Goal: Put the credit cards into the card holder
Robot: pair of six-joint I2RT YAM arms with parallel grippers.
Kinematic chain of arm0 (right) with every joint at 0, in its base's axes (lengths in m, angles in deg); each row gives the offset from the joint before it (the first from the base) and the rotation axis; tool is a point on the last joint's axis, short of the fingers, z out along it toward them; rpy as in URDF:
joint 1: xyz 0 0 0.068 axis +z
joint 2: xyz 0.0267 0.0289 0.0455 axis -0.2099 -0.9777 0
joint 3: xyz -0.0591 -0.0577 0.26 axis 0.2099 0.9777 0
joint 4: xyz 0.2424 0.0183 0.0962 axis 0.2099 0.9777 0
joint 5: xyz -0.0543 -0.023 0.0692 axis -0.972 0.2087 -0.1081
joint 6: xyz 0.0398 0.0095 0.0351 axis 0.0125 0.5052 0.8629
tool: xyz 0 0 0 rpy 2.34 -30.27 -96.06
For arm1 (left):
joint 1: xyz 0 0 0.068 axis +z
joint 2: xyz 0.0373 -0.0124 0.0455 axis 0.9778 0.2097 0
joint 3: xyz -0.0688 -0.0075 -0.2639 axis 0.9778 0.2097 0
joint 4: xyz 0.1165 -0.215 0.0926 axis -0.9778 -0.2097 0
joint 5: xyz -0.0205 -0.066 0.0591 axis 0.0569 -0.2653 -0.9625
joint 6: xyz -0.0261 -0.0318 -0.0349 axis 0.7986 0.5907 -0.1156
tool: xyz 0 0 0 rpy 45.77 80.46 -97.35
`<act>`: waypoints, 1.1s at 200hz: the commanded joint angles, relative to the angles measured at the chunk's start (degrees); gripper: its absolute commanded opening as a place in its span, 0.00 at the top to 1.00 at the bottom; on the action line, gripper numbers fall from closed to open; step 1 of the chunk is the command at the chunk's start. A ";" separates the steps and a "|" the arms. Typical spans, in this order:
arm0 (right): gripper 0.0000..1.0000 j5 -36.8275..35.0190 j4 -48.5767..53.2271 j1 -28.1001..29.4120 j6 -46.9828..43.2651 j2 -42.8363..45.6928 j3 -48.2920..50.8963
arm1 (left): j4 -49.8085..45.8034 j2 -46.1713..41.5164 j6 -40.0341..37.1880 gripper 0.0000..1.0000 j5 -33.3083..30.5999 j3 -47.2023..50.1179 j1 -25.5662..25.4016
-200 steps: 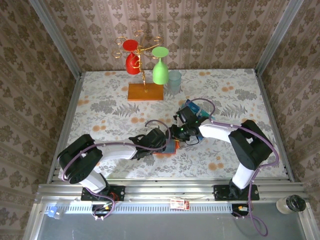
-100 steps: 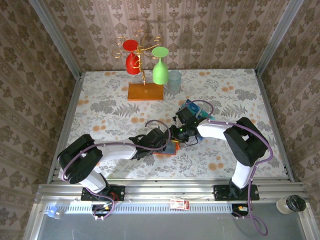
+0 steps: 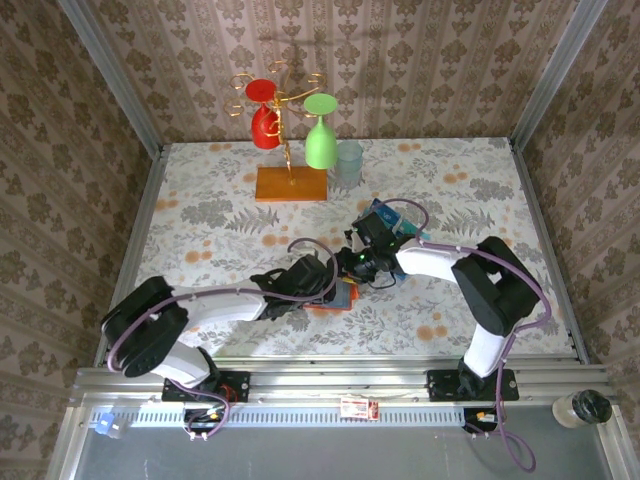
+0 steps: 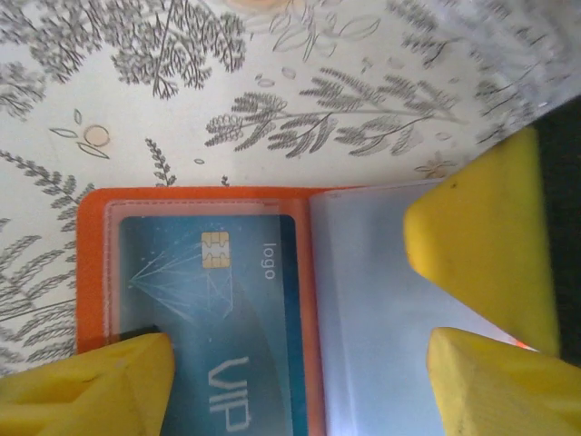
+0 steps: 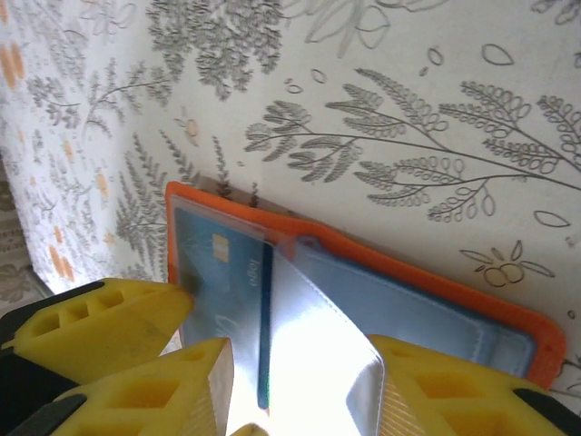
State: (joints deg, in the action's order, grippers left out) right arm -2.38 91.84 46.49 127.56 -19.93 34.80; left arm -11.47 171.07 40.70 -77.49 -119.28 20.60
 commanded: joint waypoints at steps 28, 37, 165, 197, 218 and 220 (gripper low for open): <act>0.56 0.69 0.88 1.85 2.64 3.29 -1.36 | -4.52 -11.12 -1.64 0.22 -1.09 1.41 2.43; 0.56 0.40 0.89 2.39 2.93 2.97 -1.72 | -4.90 -12.95 -1.80 0.22 -1.02 1.97 3.32; 0.54 -2.86 -4.64 8.61 8.30 -9.07 -9.43 | -10.29 -28.87 -3.92 0.20 3.28 9.16 14.05; 0.54 -2.49 -5.44 8.58 7.57 -7.77 -8.46 | -10.63 -28.56 -4.23 0.20 4.52 9.43 14.65; 0.54 -2.59 -5.60 8.59 6.81 -6.46 -7.81 | -11.31 -28.12 -4.92 0.20 5.15 8.95 14.71; 0.54 -2.61 -5.61 8.58 6.80 -6.29 -7.74 | -11.40 -28.07 -4.97 0.20 5.19 8.92 14.75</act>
State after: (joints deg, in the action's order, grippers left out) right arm -4.06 87.30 54.92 134.80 -28.24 26.87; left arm -20.86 142.94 37.66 -73.73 -110.67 34.87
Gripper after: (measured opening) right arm 0.464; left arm 0.795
